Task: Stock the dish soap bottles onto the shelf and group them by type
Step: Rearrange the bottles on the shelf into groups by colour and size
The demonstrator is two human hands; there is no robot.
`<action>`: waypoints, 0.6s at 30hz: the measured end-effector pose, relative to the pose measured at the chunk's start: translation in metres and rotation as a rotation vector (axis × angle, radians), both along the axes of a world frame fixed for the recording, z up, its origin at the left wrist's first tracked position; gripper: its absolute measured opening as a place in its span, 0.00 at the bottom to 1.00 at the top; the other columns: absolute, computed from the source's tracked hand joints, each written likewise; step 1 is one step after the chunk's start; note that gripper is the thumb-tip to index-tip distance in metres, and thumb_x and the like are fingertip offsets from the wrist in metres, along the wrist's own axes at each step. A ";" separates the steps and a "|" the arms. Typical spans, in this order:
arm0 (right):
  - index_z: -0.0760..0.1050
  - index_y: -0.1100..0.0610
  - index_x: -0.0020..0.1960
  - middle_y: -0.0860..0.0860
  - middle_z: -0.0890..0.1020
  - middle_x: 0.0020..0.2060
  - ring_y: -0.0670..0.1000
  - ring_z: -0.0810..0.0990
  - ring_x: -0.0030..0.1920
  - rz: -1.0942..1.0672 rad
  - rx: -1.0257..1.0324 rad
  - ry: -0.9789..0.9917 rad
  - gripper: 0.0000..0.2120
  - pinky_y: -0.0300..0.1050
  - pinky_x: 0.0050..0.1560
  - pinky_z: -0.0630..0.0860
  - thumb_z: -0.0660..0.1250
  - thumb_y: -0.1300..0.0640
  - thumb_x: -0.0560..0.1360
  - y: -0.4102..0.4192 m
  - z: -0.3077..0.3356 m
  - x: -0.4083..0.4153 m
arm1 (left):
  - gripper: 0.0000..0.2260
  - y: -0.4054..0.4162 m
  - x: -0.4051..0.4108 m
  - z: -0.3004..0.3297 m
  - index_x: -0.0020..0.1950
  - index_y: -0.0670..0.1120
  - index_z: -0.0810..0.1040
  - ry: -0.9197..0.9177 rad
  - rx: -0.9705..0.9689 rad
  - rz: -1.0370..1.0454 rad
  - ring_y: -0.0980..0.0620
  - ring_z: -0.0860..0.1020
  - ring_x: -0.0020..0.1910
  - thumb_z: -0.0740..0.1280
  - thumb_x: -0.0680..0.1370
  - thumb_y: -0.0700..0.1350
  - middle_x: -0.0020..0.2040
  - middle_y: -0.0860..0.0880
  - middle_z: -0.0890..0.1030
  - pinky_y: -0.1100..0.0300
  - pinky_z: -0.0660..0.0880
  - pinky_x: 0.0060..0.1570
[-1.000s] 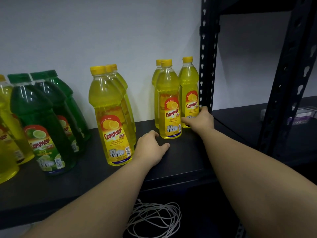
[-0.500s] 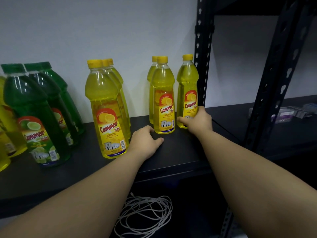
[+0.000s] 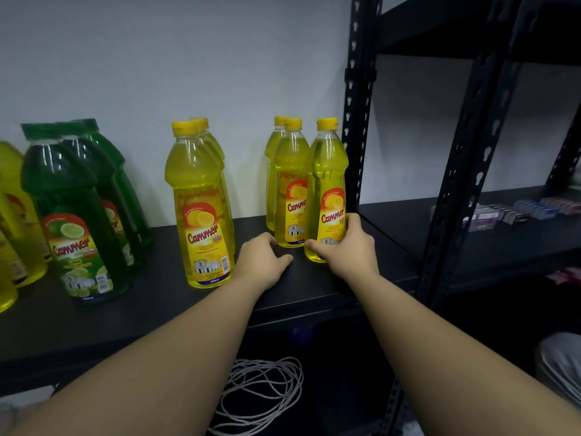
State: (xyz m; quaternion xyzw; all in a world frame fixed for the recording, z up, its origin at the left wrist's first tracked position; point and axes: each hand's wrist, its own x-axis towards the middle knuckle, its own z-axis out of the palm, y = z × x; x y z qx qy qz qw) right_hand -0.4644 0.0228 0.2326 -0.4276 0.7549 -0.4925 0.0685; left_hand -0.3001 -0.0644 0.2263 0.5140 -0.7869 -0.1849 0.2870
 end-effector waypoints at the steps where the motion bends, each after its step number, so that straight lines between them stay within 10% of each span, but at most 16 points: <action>1: 0.65 0.44 0.64 0.48 0.79 0.56 0.52 0.80 0.56 0.008 0.001 -0.005 0.38 0.53 0.54 0.82 0.82 0.37 0.64 0.001 0.000 0.002 | 0.24 0.000 0.000 0.000 0.70 0.48 0.77 0.014 0.001 -0.002 0.48 0.79 0.62 0.76 0.76 0.54 0.63 0.48 0.82 0.54 0.76 0.60; 10: 0.63 0.42 0.63 0.45 0.79 0.54 0.49 0.80 0.56 0.091 -0.011 0.007 0.40 0.50 0.54 0.82 0.82 0.34 0.62 0.006 0.004 0.012 | 0.16 -0.012 -0.001 -0.006 0.71 0.45 0.75 0.231 0.002 -0.008 0.49 0.79 0.63 0.67 0.83 0.46 0.64 0.48 0.82 0.56 0.74 0.62; 18: 0.64 0.45 0.70 0.46 0.79 0.57 0.50 0.80 0.58 0.093 0.001 0.028 0.43 0.52 0.55 0.82 0.80 0.33 0.63 0.006 -0.002 0.008 | 0.31 -0.029 -0.021 -0.002 0.74 0.46 0.71 0.255 0.076 0.032 0.46 0.77 0.66 0.77 0.75 0.55 0.67 0.46 0.78 0.49 0.77 0.64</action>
